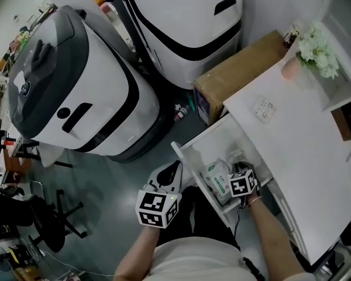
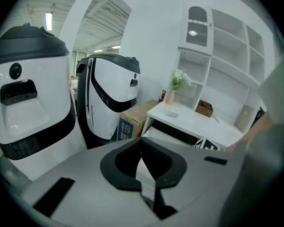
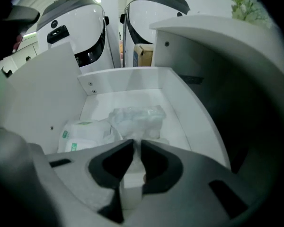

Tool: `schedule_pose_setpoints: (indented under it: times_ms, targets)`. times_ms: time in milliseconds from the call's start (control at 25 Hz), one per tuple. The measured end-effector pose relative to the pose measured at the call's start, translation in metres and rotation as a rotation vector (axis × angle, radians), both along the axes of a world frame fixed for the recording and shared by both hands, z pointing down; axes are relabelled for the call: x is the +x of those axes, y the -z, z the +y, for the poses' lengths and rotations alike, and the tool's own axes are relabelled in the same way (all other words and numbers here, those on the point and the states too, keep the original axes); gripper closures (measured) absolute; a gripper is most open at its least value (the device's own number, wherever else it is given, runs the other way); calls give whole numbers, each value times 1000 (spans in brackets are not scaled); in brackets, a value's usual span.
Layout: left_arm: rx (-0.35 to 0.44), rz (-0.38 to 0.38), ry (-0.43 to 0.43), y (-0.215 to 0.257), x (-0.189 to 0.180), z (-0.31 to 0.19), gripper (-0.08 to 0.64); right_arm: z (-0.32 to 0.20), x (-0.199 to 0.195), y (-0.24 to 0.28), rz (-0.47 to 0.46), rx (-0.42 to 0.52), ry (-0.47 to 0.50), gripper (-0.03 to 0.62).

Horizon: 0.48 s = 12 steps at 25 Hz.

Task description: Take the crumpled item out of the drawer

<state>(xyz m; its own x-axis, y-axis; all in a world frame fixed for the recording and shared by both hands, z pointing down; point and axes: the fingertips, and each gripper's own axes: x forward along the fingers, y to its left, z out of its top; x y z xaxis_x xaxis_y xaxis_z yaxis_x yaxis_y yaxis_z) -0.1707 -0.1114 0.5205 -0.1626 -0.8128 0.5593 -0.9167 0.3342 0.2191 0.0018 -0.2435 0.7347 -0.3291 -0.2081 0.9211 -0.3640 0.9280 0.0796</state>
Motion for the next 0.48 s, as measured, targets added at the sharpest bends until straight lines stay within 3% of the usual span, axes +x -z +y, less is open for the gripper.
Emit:
schedule_pose_setpoints:
  times_ms: [480]
  targets:
    - [44,19,-79,9,4,-12,569,11,-3,67,-135,60,-52,537]
